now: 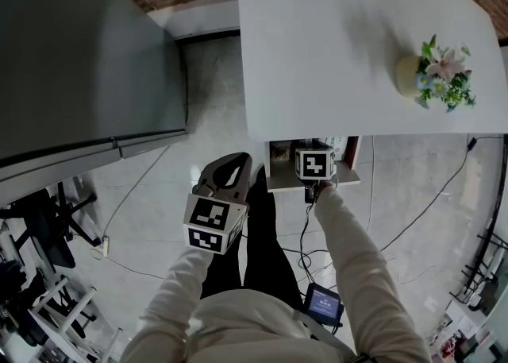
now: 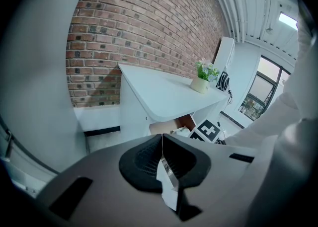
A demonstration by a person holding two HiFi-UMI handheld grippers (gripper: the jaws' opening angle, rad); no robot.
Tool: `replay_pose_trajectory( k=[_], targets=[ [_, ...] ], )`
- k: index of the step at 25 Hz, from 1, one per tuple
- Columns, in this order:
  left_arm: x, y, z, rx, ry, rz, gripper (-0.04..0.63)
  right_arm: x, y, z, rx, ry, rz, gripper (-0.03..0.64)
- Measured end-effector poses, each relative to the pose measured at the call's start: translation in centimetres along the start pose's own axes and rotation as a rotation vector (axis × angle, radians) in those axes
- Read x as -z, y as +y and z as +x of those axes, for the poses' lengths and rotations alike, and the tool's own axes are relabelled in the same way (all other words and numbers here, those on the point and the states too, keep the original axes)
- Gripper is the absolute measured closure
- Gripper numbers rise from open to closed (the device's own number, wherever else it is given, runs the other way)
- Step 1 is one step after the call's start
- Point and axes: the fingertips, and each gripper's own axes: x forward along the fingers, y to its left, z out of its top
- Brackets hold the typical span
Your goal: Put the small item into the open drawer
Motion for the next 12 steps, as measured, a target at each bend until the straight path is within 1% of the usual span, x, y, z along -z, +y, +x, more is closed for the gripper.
replay_pose_trajectory(
  k=[4, 8, 12],
  targets=[
    [-0.1, -0.1, 0.0, 0.002, -0.002, -0.004, 0.575, 0.3, 0.1, -0.7, 0.004, -0.003, 0.006, 0.45],
    [-0.2, -0.3, -0.2, 0.011, -0.005, 0.006, 0.575, -0.1, 0.5, -1.8, -0.006, -0.032, 0.016, 0.449],
    [-0.3, -0.5, -0.3, 0.02, -0.009, 0.012, 0.575, -0.1, 0.5, -3.3, 0.014, -0.055, 0.039, 0.451]
  ],
)
